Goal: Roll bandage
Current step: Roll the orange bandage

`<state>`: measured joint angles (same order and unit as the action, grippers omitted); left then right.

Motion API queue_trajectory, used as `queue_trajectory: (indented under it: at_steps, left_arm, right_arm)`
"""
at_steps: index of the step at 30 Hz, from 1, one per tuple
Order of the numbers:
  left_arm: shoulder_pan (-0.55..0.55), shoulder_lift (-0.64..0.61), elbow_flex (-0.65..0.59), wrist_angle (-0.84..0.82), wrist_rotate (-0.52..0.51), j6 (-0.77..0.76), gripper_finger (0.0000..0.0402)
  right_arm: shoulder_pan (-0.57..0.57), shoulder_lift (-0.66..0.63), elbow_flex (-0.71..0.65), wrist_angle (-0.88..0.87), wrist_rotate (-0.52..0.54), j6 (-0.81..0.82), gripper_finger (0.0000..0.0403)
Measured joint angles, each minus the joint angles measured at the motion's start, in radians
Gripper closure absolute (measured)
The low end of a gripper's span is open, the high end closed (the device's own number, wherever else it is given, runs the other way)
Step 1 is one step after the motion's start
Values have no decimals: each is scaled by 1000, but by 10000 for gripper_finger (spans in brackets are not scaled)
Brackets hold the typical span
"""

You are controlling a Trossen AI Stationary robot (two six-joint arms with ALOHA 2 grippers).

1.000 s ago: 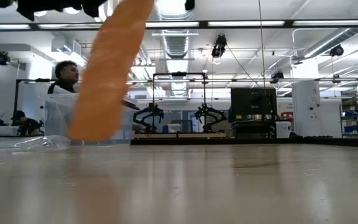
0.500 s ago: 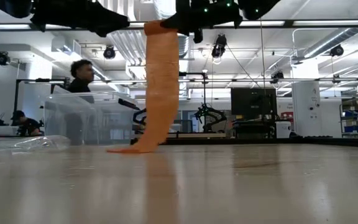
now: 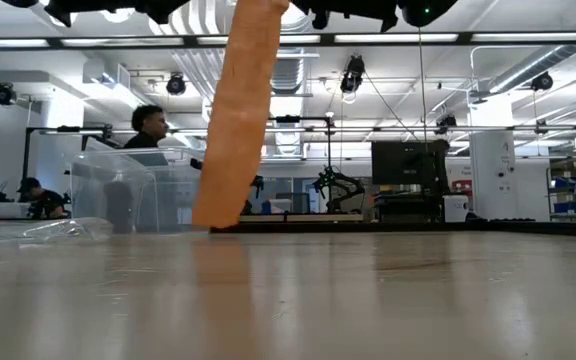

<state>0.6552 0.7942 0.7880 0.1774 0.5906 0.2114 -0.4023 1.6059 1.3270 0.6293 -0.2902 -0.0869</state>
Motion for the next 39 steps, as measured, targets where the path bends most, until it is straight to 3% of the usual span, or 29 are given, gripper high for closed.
queue_trajectory:
  at_steps: [6,12,19,23,27,32,39]
  left_arm:
    - [0,-41,-2,21,-16,-28,159]
    - [0,-56,-3,98,-54,-30,177]
    - [0,-89,-16,92,-24,-54,198]
    - [0,-132,-18,86,-24,-78,199]
    - [0,-170,-18,88,-28,-77,188]
    - [0,-181,-18,85,-41,-169,168]
    - [0,-132,-18,98,-64,-221,149]
  right_arm:
    - [18,-11,15,7,-16,113,360]
    - [106,-16,67,10,-45,107,359]
    - [203,-15,62,-95,90,133,359]
    - [249,-18,115,-220,144,305,359]
    - [299,-33,246,-456,153,433,359]
    - [359,-11,352,-726,348,394,359]
    - [312,-16,338,-676,392,281,359]
